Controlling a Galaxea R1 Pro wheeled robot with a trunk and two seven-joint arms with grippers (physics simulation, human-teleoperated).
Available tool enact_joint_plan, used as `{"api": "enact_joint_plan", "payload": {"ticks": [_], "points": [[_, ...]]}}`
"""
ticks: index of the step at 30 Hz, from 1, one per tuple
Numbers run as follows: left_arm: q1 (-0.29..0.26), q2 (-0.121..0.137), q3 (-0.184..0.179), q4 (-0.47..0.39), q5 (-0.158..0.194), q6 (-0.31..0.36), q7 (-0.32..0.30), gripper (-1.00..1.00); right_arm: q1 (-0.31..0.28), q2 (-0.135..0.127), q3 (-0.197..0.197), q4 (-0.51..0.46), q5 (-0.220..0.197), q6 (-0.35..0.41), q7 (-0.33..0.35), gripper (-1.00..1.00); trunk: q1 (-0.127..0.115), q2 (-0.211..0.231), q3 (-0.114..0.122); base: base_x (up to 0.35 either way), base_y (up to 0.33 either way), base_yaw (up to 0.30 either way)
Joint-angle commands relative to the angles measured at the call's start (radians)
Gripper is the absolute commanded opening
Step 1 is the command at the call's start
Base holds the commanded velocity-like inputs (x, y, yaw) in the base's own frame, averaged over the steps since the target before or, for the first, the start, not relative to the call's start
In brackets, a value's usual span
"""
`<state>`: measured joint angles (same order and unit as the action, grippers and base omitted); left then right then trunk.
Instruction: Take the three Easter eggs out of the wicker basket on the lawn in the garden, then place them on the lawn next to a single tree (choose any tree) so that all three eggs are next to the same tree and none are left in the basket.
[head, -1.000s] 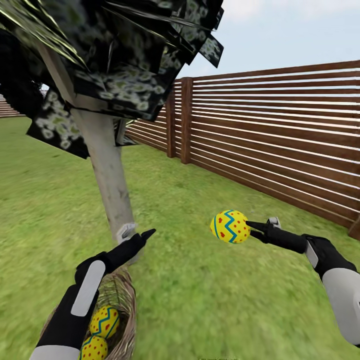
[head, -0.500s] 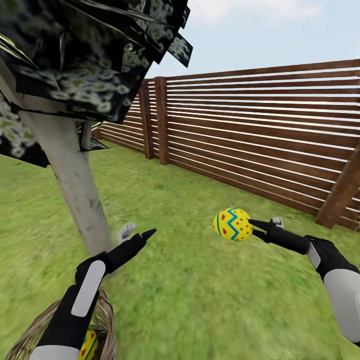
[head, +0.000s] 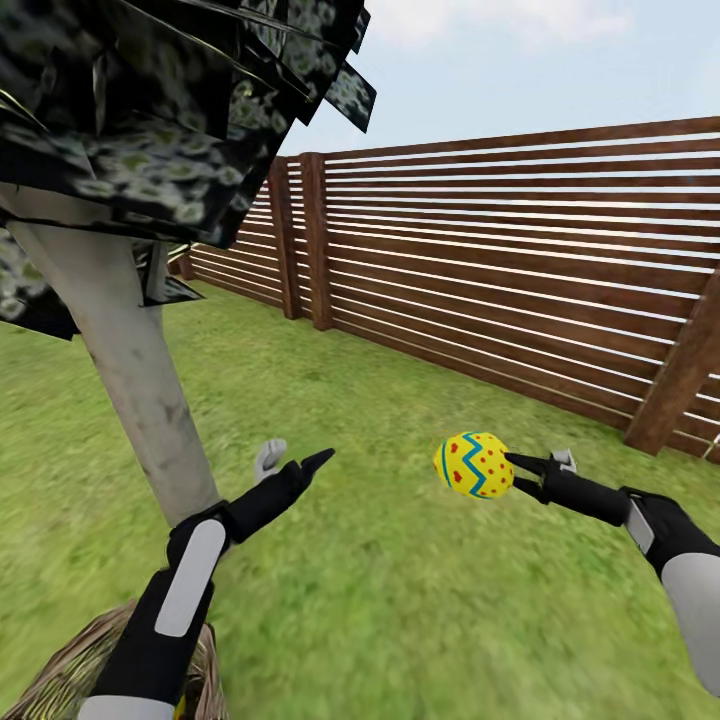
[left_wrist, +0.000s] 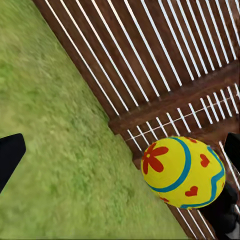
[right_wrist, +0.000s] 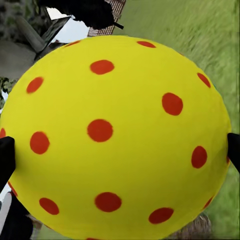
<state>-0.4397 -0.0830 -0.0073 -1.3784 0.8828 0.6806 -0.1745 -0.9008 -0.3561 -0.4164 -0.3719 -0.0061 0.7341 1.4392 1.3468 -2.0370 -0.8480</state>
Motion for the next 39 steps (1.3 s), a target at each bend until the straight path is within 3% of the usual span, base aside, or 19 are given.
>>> {"api": "enact_joint_plan", "payload": {"ticks": [1,11,12,15,19,25,28,36,39], "points": [[-0.001,-0.006,-0.004,-0.006,0.007,0.004,-0.008,1.0,0.005,-0.006,-0.002,0.001,-0.001,0.006,-0.003,-1.0,0.0,0.0,-0.001,0.0,0.0,0.0],[-0.001,-0.01,-0.061,-0.016,0.066,0.001,-0.064,1.0,0.053,-0.007,-0.002,0.01,0.0,-0.05,-0.056,-1.0,0.0,0.0,-0.001,0.151,-0.132,0.0],[-0.001,-0.01,-0.202,-0.016,0.318,0.001,-0.095,1.0,0.053,-0.007,-0.002,0.009,0.0,-0.116,-0.083,-1.0,0.0,0.0,-0.001,0.257,-0.236,0.0],[-0.001,-0.011,-0.202,-0.016,0.318,0.001,-0.095,1.0,0.053,-0.006,-0.001,0.009,0.0,-0.119,-0.093,-1.0,0.0,0.0,-0.001,0.258,-0.237,0.0],[-0.001,-0.011,-0.202,-0.016,0.318,-0.001,-0.101,1.0,0.054,0.011,-0.002,0.011,-0.01,-0.192,-0.111,-1.0,0.0,0.0,-0.001,0.143,-0.131,0.0],[-0.001,-0.011,-0.201,-0.017,0.319,-0.001,-0.103,1.0,0.054,0.025,-0.002,0.008,-0.013,-0.203,-0.216,-1.0,0.0,0.0,-0.001,0.007,-0.007,0.0],[-0.001,-0.011,-0.201,-0.017,0.319,-0.002,-0.103,1.0,0.054,0.027,-0.002,0.01,-0.012,-0.203,-0.221,-1.0,0.0,0.0,-0.001,0.0,0.0,0.0],[-0.001,-0.011,-0.201,-0.018,0.318,-0.003,-0.104,1.0,0.054,0.064,-0.001,0.001,-0.001,-0.203,-0.241,-1.0,0.0,0.0,0.0,0.0,0.0,0.04],[-0.001,-0.011,-0.201,-0.018,0.318,-0.003,-0.105,1.0,0.054,0.081,-0.001,0.001,-0.003,-0.203,-0.374,-1.0,0.0,0.0,0.002,0.0,0.0,0.247]]}}
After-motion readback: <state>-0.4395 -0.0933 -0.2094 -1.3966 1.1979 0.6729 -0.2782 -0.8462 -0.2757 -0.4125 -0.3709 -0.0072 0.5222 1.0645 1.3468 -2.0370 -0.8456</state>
